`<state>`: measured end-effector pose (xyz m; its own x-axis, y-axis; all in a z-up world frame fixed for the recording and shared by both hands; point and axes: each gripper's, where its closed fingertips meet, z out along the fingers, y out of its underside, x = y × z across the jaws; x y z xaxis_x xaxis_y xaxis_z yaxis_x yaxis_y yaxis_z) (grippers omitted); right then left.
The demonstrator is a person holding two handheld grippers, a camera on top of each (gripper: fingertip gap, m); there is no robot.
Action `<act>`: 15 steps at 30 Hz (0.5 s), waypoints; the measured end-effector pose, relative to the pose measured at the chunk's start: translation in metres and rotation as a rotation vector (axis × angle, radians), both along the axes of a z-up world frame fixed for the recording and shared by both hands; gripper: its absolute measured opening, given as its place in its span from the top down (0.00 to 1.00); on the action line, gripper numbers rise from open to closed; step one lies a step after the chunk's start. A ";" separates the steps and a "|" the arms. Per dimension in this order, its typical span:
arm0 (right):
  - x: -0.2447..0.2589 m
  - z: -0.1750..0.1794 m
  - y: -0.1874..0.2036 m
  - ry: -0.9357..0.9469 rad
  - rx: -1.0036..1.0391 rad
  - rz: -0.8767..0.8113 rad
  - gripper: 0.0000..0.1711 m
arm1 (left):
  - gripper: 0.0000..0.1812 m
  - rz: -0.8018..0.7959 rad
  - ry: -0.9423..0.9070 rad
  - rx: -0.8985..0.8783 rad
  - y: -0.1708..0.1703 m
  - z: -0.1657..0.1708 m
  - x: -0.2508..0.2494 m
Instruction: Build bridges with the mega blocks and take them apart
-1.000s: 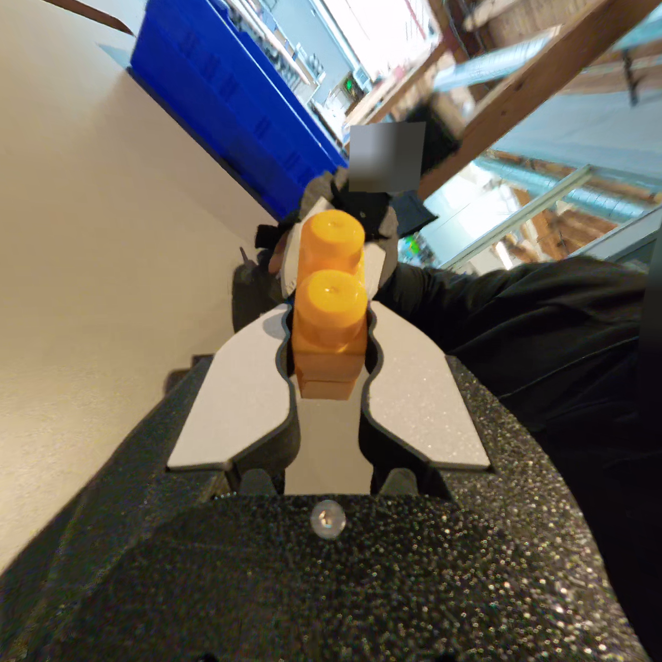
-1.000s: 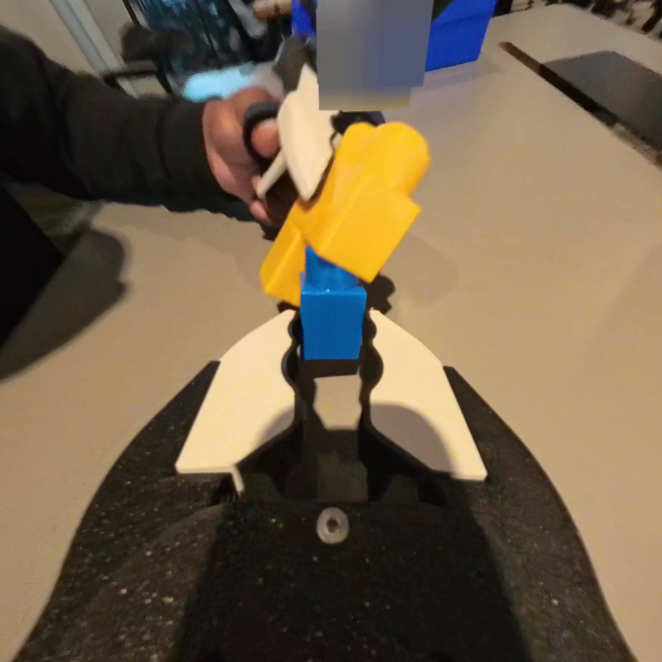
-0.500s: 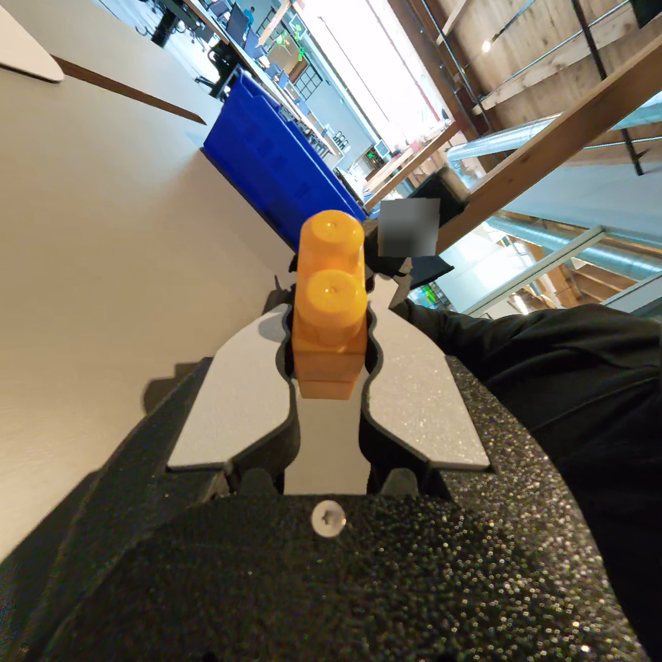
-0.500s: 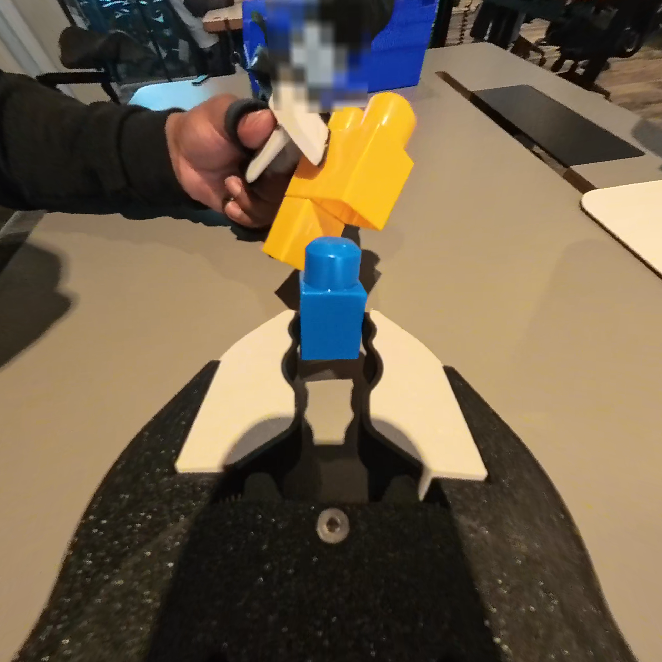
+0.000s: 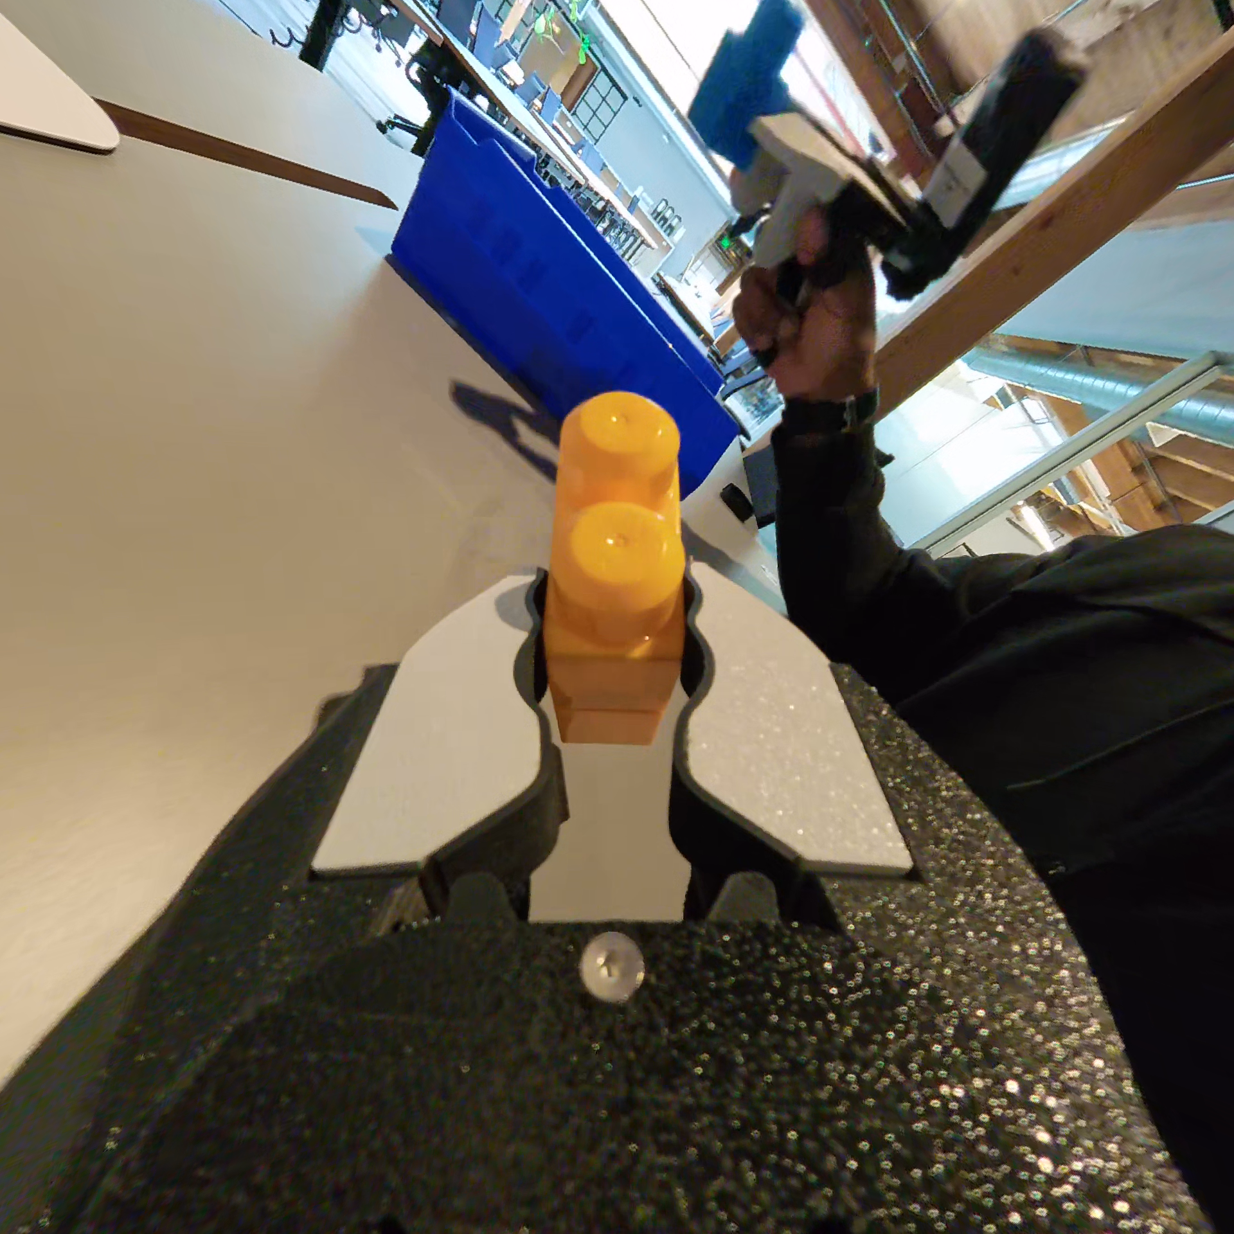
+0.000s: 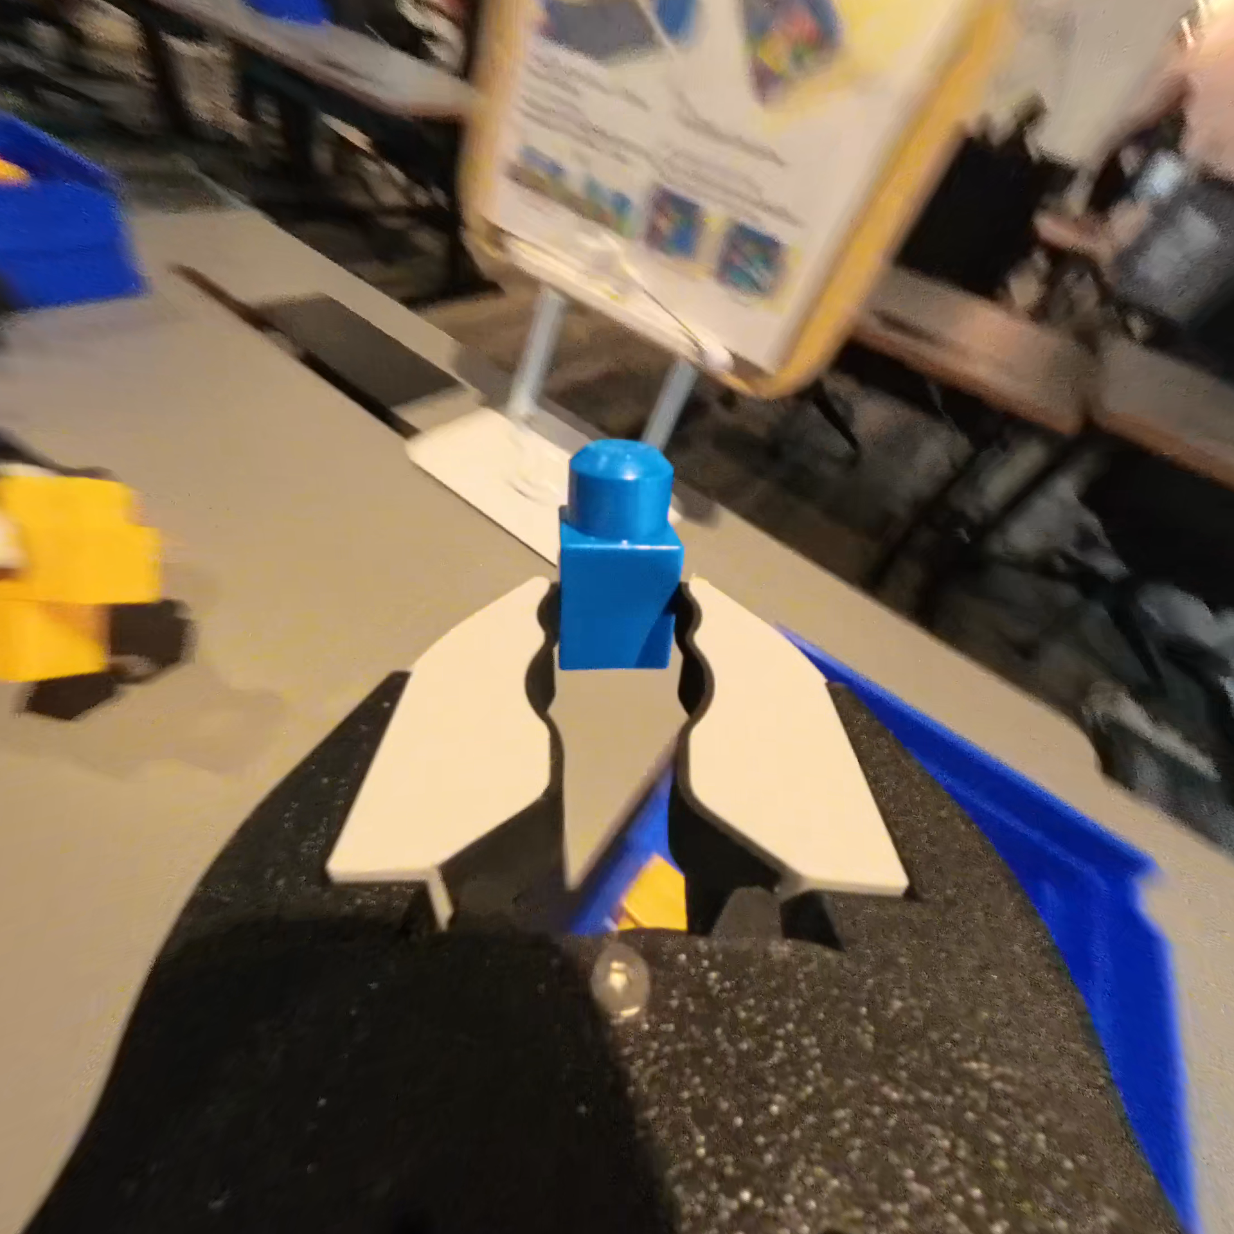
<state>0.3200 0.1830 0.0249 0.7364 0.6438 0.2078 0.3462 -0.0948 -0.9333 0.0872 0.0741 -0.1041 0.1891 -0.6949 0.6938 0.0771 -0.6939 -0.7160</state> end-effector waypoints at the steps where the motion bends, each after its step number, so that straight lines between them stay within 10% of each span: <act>1: 0.024 -0.009 0.014 -0.005 -0.046 -0.072 0.80 | 0.80 -0.002 0.005 0.001 0.000 0.000 0.001; 9: 0.098 -0.129 0.057 -0.019 -0.489 -0.234 0.80 | 0.80 -0.008 0.036 0.014 -0.002 -0.003 0.003; 15: 0.097 -0.147 0.063 -0.015 -0.502 -0.245 0.80 | 0.80 -0.017 0.039 0.015 -0.003 -0.003 0.004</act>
<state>0.4169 0.2465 -0.1221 0.8761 0.4772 -0.0687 0.2711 -0.6055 -0.7483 0.0910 0.0708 -0.1075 0.2039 -0.7086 0.6756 0.0378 -0.6838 -0.7287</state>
